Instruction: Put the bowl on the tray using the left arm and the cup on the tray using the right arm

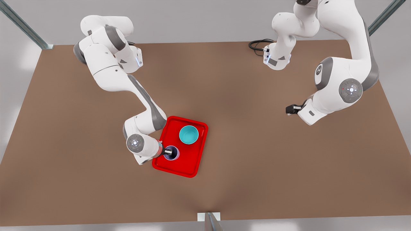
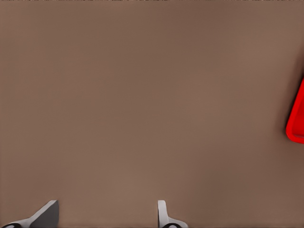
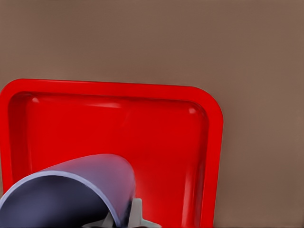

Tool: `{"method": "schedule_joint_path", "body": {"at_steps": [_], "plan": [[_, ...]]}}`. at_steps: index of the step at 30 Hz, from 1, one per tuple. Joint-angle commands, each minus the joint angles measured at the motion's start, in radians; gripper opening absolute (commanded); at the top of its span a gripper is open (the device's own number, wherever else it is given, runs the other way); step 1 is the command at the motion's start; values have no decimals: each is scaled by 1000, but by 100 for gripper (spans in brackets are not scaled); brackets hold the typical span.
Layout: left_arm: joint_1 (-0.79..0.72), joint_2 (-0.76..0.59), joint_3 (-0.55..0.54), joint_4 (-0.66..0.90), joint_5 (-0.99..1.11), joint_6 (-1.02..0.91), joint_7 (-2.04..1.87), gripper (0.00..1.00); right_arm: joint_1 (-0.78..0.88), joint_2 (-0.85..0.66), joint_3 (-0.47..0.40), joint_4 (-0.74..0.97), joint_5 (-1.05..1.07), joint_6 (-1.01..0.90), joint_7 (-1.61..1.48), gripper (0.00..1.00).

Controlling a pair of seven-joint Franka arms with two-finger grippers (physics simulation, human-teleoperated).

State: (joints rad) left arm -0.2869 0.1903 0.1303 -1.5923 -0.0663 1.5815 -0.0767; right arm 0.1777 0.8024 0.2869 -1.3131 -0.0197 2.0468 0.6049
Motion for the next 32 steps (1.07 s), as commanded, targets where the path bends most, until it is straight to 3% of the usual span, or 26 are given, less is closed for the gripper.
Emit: {"method": "schedule_joint_path", "body": {"at_steps": [1,2,15,17,20,22,23,24,32], "plan": [[0,-2,0,0,5,-2,-2,100,-1,0,0,0,1,-1,1,93],[0,-2,0,2,0,-1,-2,100,0,-2,0,2,0,-1,1,100],[0,3,2,2,2,3,0,100,-53,-34,-34,40,1,-1,-5,100],[0,3,2,2,2,3,0,100,-182,-153,-63,20,1,-71,-164,100],[0,1,0,2,3,3,0,100,-320,-363,-95,6,0,-350,-353,100],[0,3,2,17,2,-5,-15,100,-307,-521,-244,-93,1,-432,-513,100],[0,28,0,60,8,-18,-17,100,-307,-584,-258,-188,1,-395,-519,100],[0,31,0,75,8,-44,-17,100,-305,-598,-256,-248,0,-361,-519,100],[0,38,0,75,0,-49,-12,100,-227,-558,-253,-224,-13,-347,-519,100]]}}
